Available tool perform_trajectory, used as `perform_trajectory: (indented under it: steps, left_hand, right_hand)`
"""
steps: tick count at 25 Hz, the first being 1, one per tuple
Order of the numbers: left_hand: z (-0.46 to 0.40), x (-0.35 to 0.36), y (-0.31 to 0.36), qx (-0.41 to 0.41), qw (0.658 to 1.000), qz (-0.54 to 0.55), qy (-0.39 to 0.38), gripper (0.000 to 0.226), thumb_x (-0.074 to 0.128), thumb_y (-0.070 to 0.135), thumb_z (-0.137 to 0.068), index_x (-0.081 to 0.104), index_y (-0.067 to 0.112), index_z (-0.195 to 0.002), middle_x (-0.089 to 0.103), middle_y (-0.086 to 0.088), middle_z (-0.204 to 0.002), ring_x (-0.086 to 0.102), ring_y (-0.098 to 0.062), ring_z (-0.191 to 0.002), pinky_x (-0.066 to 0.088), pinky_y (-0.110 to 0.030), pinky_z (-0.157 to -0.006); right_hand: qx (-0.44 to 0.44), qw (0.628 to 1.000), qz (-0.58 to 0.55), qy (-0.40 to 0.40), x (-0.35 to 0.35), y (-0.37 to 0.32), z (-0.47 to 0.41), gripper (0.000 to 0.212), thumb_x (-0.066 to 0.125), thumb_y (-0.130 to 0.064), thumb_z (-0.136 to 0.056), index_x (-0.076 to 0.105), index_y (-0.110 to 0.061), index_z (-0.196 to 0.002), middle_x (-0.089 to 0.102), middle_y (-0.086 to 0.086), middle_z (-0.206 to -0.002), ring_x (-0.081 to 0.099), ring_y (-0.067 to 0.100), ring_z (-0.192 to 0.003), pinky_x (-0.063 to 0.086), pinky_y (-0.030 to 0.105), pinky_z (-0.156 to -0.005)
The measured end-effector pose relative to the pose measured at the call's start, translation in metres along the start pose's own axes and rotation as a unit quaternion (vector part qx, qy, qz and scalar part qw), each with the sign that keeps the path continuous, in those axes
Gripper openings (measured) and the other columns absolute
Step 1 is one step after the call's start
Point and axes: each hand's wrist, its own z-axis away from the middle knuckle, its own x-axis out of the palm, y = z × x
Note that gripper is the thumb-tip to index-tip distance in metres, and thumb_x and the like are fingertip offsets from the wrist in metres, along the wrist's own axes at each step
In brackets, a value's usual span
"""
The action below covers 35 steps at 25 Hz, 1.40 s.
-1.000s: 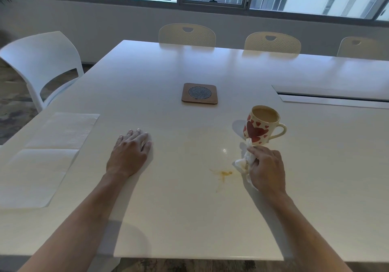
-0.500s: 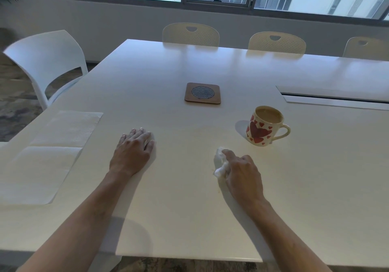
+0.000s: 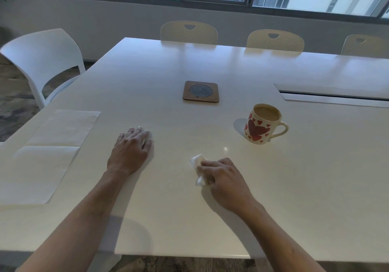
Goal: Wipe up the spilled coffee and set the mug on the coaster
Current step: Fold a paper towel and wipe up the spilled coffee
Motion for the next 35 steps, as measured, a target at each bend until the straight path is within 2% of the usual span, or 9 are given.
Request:
perform_trajectory:
  steps: [4, 7, 14, 18, 22, 26, 29, 31, 35]
  left_hand:
    - [0.0, 0.0, 0.0, 0.0, 1.0, 0.0, 0.001, 0.041, 0.045, 0.036, -0.098, 0.054, 0.022, -0.136, 0.041, -0.003, -0.153, 0.029, -0.02, -0.145, 0.015, -0.038, -0.119]
    - [0.0, 0.0, 0.0, 0.002, 1.0, 0.004, 0.002, 0.041, 0.045, 0.036, -0.098, 0.054, 0.022, -0.135, 0.041, -0.004, -0.153, 0.029, -0.021, -0.145, 0.015, -0.039, -0.119]
    - [0.0, 0.0, 0.0, 0.001, 1.0, 0.004, 0.004, 0.041, 0.046, 0.036, -0.098, 0.053, 0.021, -0.136, 0.041, -0.005, -0.153, 0.03, -0.022, -0.145, 0.015, -0.039, -0.118]
    - [0.0, -0.002, 0.0, 0.002, 1.0, 0.008, 0.004, 0.042, 0.047, 0.036, -0.098, 0.053, 0.02, -0.136, 0.041, -0.005, -0.153, 0.03, -0.021, -0.145, 0.016, -0.039, -0.118]
    - [0.001, -0.002, -0.001, 0.001, 1.0, 0.009, 0.002, 0.042, 0.046, 0.036, -0.098, 0.053, 0.021, -0.137, 0.04, -0.004, -0.153, 0.029, -0.02, -0.145, 0.015, -0.038, -0.119]
    - [0.001, -0.002, 0.001, -0.001, 1.0, 0.01, -0.002, 0.042, 0.046, 0.036, -0.098, 0.053, 0.021, -0.136, 0.04, -0.004, -0.153, 0.028, -0.02, -0.145, 0.015, -0.038, -0.119]
    - [0.0, -0.002, 0.002, -0.002, 1.0, 0.009, -0.004, 0.043, 0.045, 0.037, -0.098, 0.052, 0.021, -0.138, 0.039, -0.004, -0.154, 0.028, -0.02, -0.146, 0.014, -0.038, -0.12]
    - [0.0, -0.003, 0.002, -0.002, 1.0, 0.008, -0.005, 0.044, 0.045, 0.036, -0.098, 0.052, 0.021, -0.138, 0.039, -0.004, -0.154, 0.028, -0.02, -0.146, 0.014, -0.038, -0.12]
    - [0.001, -0.003, 0.003, -0.003, 1.0, 0.008, -0.004, 0.043, 0.044, 0.036, -0.099, 0.051, 0.02, -0.138, 0.038, -0.004, -0.154, 0.027, -0.02, -0.146, 0.014, -0.038, -0.12]
  right_hand:
    - [-0.012, 0.997, -0.008, -0.074, -0.014, 0.0, 0.01, 0.05, 0.042, -0.022, -0.084, 0.062, -0.025, -0.129, 0.054, -0.012, -0.142, 0.036, 0.005, -0.111, 0.024, 0.006, -0.093]
    - [-0.039, 0.993, 0.026, -0.106, -0.019, 0.002, 0.016, 0.053, 0.053, -0.016, -0.086, 0.052, -0.024, -0.139, 0.049, -0.009, -0.146, 0.039, 0.017, -0.117, 0.03, 0.018, -0.096]
    - [-0.022, 0.999, 0.024, -0.038, -0.005, -0.015, 0.009, 0.046, 0.051, 0.005, -0.088, 0.069, -0.021, -0.122, 0.07, -0.008, -0.121, 0.048, 0.015, -0.089, 0.048, 0.024, -0.08]
    - [0.059, 0.98, -0.19, 0.019, 0.006, -0.032, 0.003, 0.035, 0.06, -0.001, -0.087, 0.075, -0.02, -0.111, 0.074, -0.005, -0.113, 0.066, 0.007, -0.1, 0.045, 0.009, -0.085]
    - [0.185, 0.905, -0.372, 0.089, -0.006, -0.017, -0.007, 0.023, 0.067, -0.017, -0.089, 0.076, -0.024, -0.11, 0.078, -0.006, -0.096, 0.073, 0.007, -0.085, 0.057, 0.027, -0.076]
    - [0.226, 0.929, -0.214, 0.201, -0.036, 0.026, -0.005, 0.017, 0.069, -0.027, -0.087, 0.077, -0.029, -0.102, 0.072, -0.018, -0.067, 0.063, 0.002, -0.056, 0.05, 0.022, -0.057]
    - [0.224, 0.945, -0.058, 0.232, -0.039, 0.046, -0.001, 0.017, 0.067, -0.019, -0.089, 0.078, -0.02, -0.101, 0.076, -0.006, -0.081, 0.066, 0.012, -0.072, 0.053, 0.028, -0.074]
    - [0.206, 0.953, 0.019, 0.221, -0.033, 0.051, -0.003, 0.017, 0.064, -0.013, -0.09, 0.078, -0.014, -0.099, 0.077, 0.006, -0.089, 0.067, 0.027, -0.08, 0.051, 0.031, -0.074]
    - [0.193, 0.961, 0.092, 0.177, -0.024, 0.048, -0.023, 0.017, 0.059, -0.008, -0.089, 0.076, -0.01, -0.091, 0.074, 0.011, -0.083, 0.063, 0.033, -0.078, 0.054, 0.038, -0.071]
